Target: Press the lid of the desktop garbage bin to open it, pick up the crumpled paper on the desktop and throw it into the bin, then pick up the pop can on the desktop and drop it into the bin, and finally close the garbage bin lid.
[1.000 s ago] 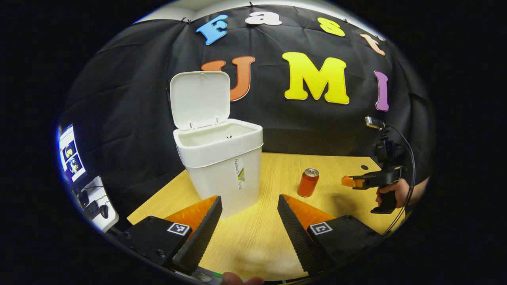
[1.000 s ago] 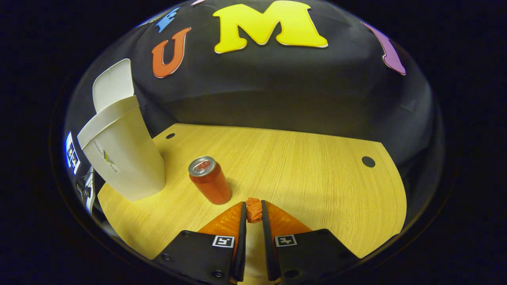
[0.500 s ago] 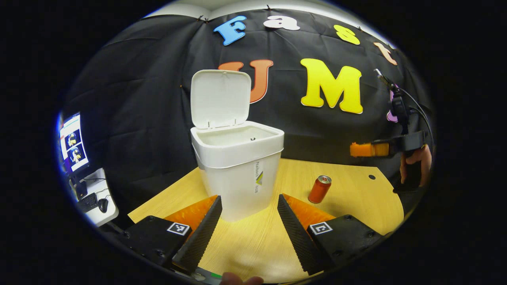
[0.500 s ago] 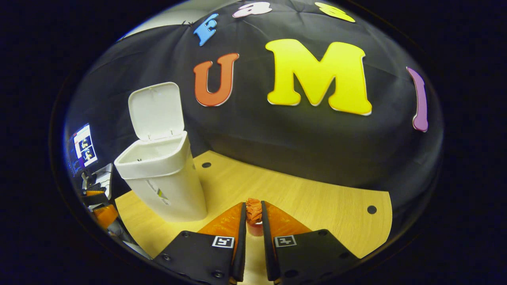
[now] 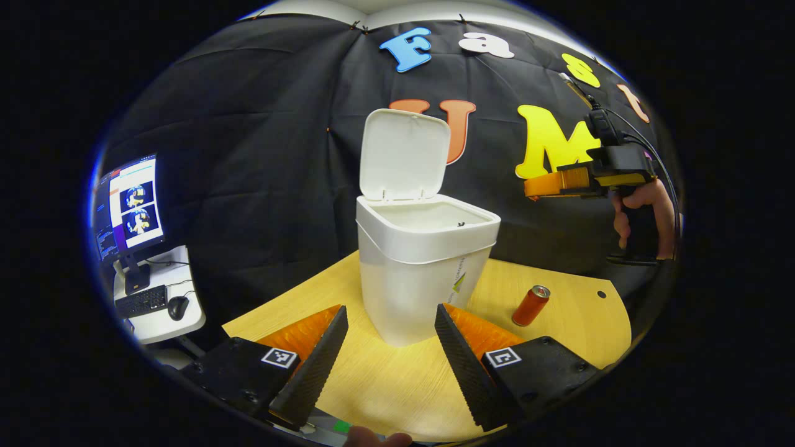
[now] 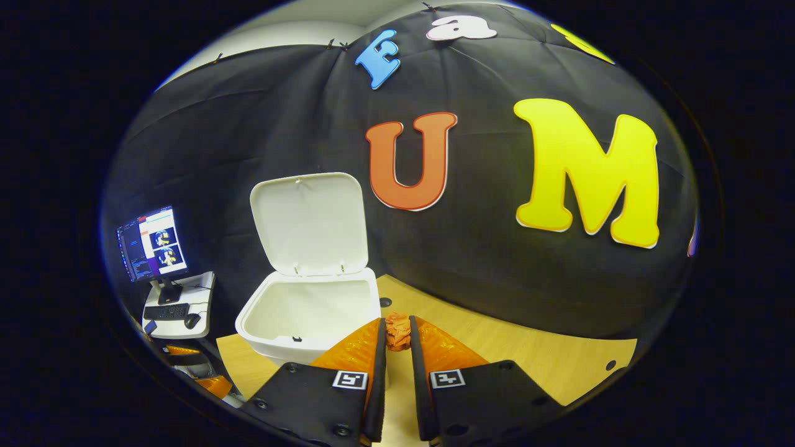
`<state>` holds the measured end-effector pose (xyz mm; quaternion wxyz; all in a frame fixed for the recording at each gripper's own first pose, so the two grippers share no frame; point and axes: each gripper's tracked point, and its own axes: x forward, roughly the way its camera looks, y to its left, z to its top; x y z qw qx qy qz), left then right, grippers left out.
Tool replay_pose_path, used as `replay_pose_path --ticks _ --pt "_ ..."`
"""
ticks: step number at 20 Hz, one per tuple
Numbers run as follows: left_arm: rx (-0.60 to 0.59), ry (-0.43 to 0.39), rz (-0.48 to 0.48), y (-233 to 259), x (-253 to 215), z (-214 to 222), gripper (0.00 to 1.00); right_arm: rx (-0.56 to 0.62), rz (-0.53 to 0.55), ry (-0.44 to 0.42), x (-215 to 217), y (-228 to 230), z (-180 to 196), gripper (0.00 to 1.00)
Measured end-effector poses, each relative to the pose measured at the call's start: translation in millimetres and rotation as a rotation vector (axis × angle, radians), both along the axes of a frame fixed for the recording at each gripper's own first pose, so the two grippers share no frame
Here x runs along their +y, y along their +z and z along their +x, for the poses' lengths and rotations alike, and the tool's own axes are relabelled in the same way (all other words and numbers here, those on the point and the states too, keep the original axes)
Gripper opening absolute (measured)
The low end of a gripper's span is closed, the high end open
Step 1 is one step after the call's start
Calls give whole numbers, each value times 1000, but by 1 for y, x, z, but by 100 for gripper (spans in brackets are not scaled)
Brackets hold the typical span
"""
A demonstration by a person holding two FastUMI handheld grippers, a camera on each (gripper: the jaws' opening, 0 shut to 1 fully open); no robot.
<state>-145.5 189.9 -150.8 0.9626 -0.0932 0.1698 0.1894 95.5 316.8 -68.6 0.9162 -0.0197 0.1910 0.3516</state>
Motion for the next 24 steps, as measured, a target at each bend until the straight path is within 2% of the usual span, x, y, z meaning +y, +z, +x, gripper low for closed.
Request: replay_pose_path --ticks 8,12,13,14,17,21,23,24 --pt "6 100 -17 -5 41 -42 94 34 -45 107 101 -28 -4 22" --pt "10 111 -47 -13 46 -52 94 45 -61 93 114 -39 -1 25" --pt "10 113 -50 -15 48 -54 94 48 -69 92 113 -42 -2 24" --pt "9 109 -55 -15 48 -53 94 53 -76 96 113 -44 -2 27" --pt "3 81 -54 -13 46 -45 93 60 -94 101 112 -49 -1 29" --pt "-3 37 -44 -10 38 -35 94 48 -87 101 109 -44 -3 56" --pt "-23 4 -40 -4 32 -25 94 45 -58 103 103 -34 -7 58" --pt "-30 -20 -40 -3 26 -21 94 35 -47 100 99 -28 -9 63"
